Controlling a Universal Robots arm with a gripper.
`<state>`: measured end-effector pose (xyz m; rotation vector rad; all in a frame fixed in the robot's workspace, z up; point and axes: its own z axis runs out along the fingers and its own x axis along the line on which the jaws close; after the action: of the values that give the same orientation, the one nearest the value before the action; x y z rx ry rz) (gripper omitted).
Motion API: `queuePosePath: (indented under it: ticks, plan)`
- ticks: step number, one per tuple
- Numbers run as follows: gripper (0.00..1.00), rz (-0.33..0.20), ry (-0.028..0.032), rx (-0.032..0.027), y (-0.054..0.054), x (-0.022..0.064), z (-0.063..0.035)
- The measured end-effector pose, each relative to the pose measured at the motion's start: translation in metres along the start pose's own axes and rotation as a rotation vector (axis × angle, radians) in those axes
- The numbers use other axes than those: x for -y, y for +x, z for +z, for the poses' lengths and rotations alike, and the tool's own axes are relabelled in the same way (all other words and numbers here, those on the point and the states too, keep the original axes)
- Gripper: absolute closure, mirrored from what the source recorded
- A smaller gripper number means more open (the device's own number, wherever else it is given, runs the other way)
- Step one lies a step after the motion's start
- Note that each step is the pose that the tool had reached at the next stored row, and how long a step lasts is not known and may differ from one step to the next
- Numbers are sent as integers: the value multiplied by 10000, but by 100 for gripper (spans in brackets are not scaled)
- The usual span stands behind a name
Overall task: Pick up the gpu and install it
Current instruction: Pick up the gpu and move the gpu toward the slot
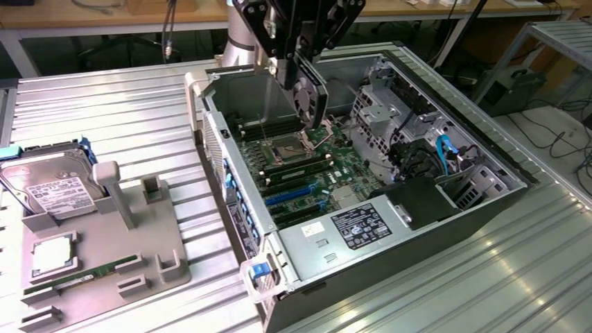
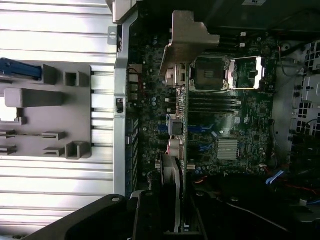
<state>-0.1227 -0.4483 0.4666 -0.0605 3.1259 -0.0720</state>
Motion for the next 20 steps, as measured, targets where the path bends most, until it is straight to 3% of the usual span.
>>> queuePosePath:
  ticks: [20]
  plan:
    - [73, 0, 0, 0, -245, 9, 8]
